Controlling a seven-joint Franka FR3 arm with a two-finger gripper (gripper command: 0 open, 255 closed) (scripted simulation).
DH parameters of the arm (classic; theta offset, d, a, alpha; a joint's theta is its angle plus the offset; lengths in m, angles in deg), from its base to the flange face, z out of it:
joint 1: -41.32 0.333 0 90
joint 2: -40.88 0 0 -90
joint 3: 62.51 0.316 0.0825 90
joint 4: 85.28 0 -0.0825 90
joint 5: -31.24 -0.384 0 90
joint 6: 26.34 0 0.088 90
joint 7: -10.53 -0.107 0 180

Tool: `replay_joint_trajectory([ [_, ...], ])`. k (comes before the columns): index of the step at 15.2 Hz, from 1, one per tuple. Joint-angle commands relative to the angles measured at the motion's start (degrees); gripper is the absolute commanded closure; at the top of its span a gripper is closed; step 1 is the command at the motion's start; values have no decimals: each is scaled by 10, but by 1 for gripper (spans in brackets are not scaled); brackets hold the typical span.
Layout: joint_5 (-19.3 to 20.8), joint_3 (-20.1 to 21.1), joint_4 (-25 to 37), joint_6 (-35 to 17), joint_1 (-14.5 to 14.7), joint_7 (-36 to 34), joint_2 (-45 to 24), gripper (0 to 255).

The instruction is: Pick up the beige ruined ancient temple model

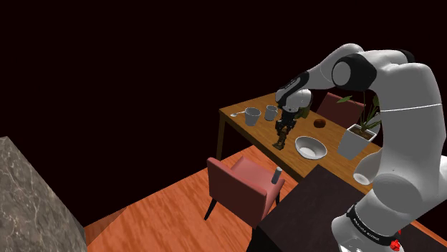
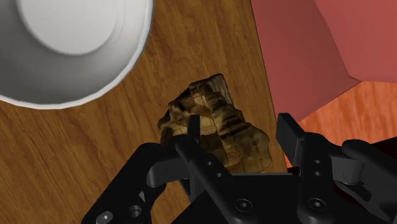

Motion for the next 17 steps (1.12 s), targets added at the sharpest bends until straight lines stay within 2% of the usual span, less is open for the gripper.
replay_joint_trajectory([
  [1,0,0,0,-1,0,0,0,255],
  [9,0,0,0,-1,0,0,0,255],
  [17,14,-11,-7,39,8,-9,47,255],
])
